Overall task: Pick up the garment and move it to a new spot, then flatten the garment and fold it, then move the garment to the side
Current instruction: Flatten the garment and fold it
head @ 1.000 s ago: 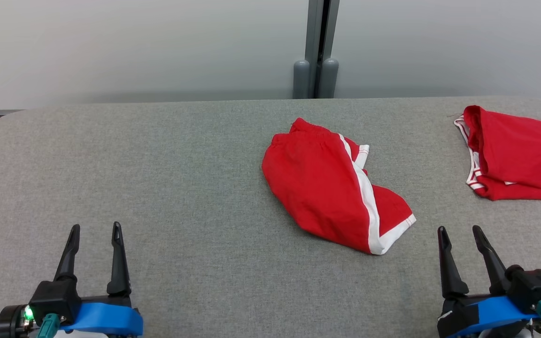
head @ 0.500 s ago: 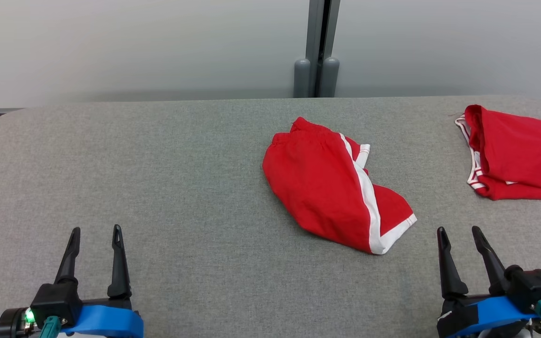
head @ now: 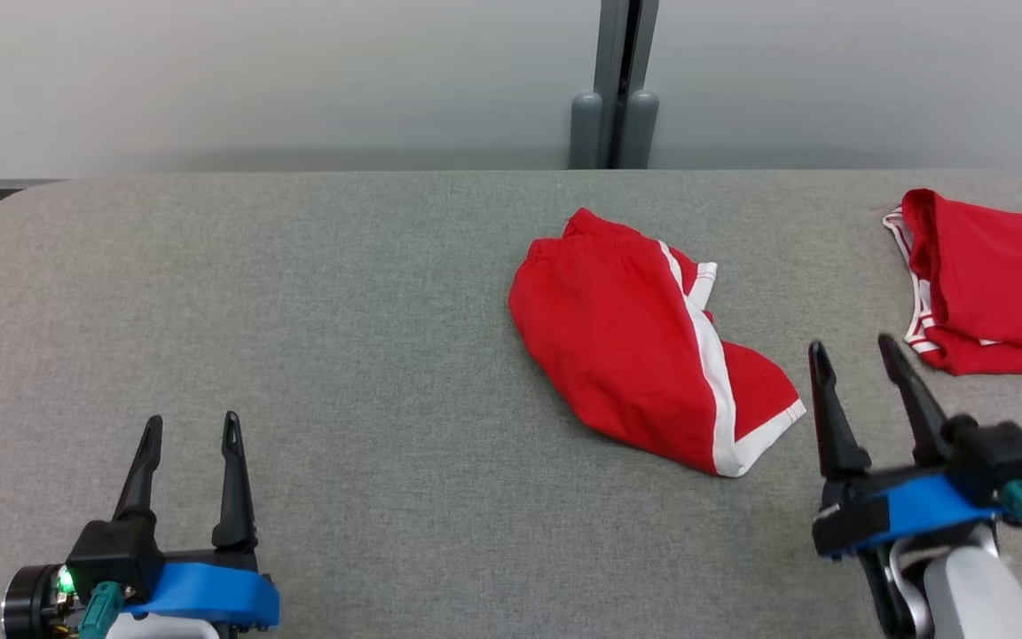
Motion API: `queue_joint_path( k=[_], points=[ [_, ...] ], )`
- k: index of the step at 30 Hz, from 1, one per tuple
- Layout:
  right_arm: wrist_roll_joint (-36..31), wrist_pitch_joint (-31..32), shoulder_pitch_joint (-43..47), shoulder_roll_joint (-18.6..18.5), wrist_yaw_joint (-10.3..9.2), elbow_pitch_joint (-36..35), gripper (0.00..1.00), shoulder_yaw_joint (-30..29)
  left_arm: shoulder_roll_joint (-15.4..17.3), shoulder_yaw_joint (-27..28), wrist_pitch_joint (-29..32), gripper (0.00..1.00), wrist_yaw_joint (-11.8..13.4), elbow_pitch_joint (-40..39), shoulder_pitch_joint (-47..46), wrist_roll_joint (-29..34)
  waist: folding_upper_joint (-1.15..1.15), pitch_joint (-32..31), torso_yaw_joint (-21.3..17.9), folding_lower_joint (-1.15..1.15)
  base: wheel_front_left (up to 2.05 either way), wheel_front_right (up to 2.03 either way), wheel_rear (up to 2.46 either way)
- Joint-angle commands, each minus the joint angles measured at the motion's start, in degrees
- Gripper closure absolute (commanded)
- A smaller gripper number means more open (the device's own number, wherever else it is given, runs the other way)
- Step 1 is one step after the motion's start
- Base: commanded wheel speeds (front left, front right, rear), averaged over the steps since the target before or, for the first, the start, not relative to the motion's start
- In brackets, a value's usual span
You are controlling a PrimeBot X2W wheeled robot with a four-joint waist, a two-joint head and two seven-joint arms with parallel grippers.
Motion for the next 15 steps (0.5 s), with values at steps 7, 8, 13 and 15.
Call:
queue_joint_path(
  k=[7, 8, 13, 15],
  points=[
    [-1.47, 4.46, -17.13, -5.35, 0.01, 6.19, 0.0, 5.61, -1.26, -0.93, -0.13, 0.0, -1.38, 0.37, -4.16, 1.12, 0.0, 4.66, 3.44, 0.0, 0.0, 0.0, 0.0],
    [-1.45, 5.16, -19.32, -5.88, 0.01, 7.32, 0.0, 6.26, -1.53, -1.08, -0.14, 0.0, -1.49, 0.38, -4.67, 1.23, 0.0, 5.29, 3.94, 0.0, 0.0, 0.0, 0.0],
    [-0.34, 9.54, -29.38, -8.37, 0.01, 15.49, 0.0, 10.61, -2.5, -0.79, -0.13, 0.0, -1.99, 0.6, -6.76, 1.43, 0.0, 8.16, 5.98, 0.0, 0.0, 0.0, 0.0],
    [0.79, 10.44, -32.19, -8.67, 0.01, 18.64, 0.0, 11.77, -2.78, -0.67, -0.14, 0.0, -2.03, 0.59, -7.29, 1.55, 0.0, 9.24, 6.71, 0.0, 0.0, 0.0, 0.0]
  ],
)
